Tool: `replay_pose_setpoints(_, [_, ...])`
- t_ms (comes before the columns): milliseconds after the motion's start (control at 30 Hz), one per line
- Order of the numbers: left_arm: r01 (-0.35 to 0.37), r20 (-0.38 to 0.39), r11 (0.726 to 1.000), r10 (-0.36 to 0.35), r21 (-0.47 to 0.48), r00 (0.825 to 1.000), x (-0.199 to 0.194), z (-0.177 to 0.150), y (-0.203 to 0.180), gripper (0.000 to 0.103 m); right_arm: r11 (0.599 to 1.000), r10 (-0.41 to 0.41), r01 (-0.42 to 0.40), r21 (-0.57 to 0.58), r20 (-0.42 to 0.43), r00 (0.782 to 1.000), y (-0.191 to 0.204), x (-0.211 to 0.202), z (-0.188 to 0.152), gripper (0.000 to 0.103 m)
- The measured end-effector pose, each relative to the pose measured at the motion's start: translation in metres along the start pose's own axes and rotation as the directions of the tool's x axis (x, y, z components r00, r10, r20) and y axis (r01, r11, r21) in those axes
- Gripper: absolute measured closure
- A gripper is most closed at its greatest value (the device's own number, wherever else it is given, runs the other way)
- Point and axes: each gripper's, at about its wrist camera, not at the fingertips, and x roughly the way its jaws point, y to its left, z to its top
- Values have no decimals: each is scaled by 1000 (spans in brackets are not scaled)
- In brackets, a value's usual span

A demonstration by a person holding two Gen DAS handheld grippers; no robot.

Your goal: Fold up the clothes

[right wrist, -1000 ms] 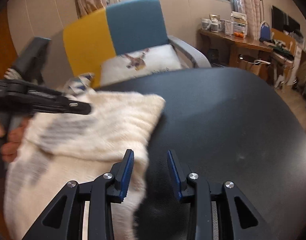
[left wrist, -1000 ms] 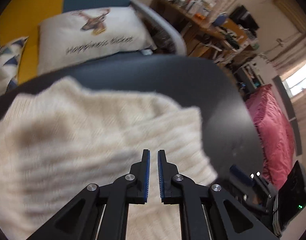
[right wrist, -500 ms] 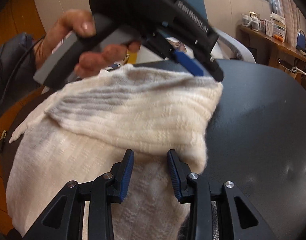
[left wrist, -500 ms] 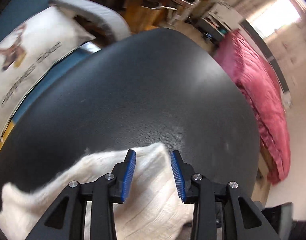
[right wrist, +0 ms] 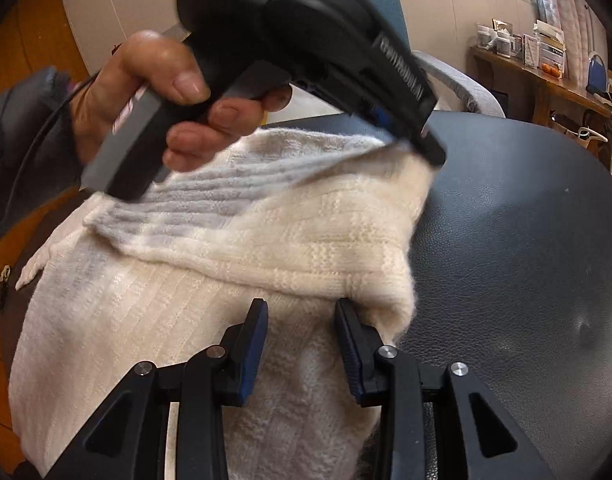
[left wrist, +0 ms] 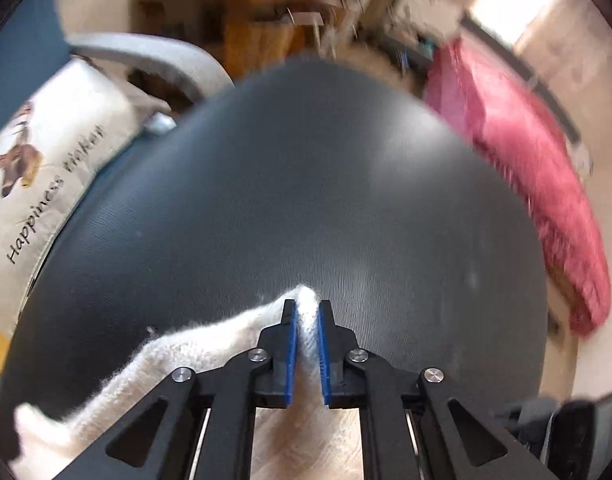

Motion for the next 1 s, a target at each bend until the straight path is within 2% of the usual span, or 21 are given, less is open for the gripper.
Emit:
replay_pose_setpoints(67, [20,87,998,-15,-54,996,-4,-9,3,94,1000,2,-2,5,-5,1000,0,0,0,68])
replay_pose_setpoints(133, [-34,59,997,38,-65,998,14,-15,-1,93,1000,3,-3,1,-17,1000,0,0,0,68])
replay_pose_setpoints(200, [-31,54,994,37,-102,998,20,-11,1,90,1000,19,-19,-3,-34,999,-1,-4,1,68])
replay_pose_setpoints(267, [7,60,986,3,-165,998,16,-7,8,90,998,69,-69,6,-41,997,-6,-13,0,68])
replay_pose_setpoints(300, [22,83,982,-7,-186,997,5,-9,12,87,995,96,-96,14,-31,995,-11,-20,0,68])
replay_pose_setpoints(400, [69,149,967,-32,-247,988,-27,-14,25,82,973,218,-219,78,22,976,-29,-40,5,68])
replay_pose_setpoints(433, [81,164,960,-37,-269,986,-37,-20,30,78,972,217,-220,79,41,975,-32,-44,10,68])
replay_pose_setpoints(500, [101,185,946,-44,-310,982,-53,-33,38,77,974,209,-213,76,57,976,-36,-44,22,68])
replay_pose_setpoints(600, [83,202,925,-7,-370,979,-73,-66,49,75,968,233,-237,87,60,971,-41,-32,43,68])
replay_pose_setpoints(633, [76,206,916,7,-393,979,-79,-78,54,75,971,218,-222,86,54,974,-41,-24,50,68])
replay_pose_setpoints(700, [53,204,898,41,-437,978,-89,-104,60,75,984,153,-153,93,12,988,-38,-5,58,68])
replay_pose_setpoints(767, [40,199,880,62,-473,978,-96,-126,68,75,978,176,-160,135,-115,978,-38,21,59,68])
replay_pose_setpoints(833, [34,193,862,74,-505,978,-100,-146,76,75,982,180,-167,92,-167,969,-32,28,50,68])
replay_pose_setpoints(867, [31,190,853,80,-521,978,-102,-156,81,75,987,158,-148,68,-174,972,-29,27,47,73])
replay_pose_setpoints(900, [28,187,844,86,-536,979,-104,-166,85,75,987,146,-132,93,-168,975,-34,25,47,80])
replay_pose_setpoints(1000, [22,179,814,102,-580,978,-112,-195,97,75,970,143,-115,215,-122,982,-54,19,54,80])
